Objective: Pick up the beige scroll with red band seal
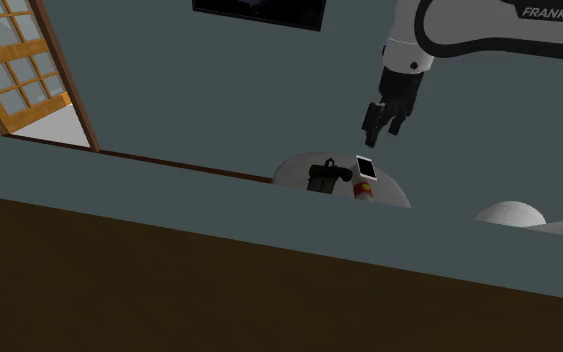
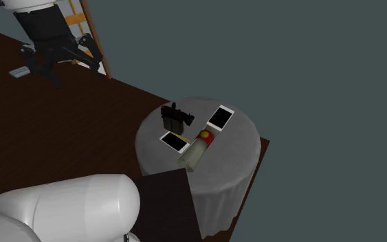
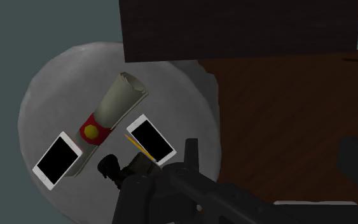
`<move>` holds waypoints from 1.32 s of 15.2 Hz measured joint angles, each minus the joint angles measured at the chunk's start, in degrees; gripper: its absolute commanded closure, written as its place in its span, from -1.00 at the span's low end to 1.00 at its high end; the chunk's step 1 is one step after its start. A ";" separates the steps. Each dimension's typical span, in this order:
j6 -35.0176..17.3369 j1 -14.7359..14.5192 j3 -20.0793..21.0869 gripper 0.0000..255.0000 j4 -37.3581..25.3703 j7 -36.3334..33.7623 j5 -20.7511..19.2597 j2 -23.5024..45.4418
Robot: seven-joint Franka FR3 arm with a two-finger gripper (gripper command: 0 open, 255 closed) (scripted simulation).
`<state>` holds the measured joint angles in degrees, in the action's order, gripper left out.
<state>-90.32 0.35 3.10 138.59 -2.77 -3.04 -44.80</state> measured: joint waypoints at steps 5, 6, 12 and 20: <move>-5.38 1.66 0.19 -1.00 3.14 -2.25 -1.53 2.59; -7.42 2.31 0.10 -1.00 3.91 -2.86 -2.18 3.96; -19.17 6.02 0.45 -1.00 8.37 -8.35 -5.81 11.86; -33.60 12.19 0.23 -1.00 9.03 -17.28 -13.15 26.64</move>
<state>-123.92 12.54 3.33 147.61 -20.05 -16.19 -18.16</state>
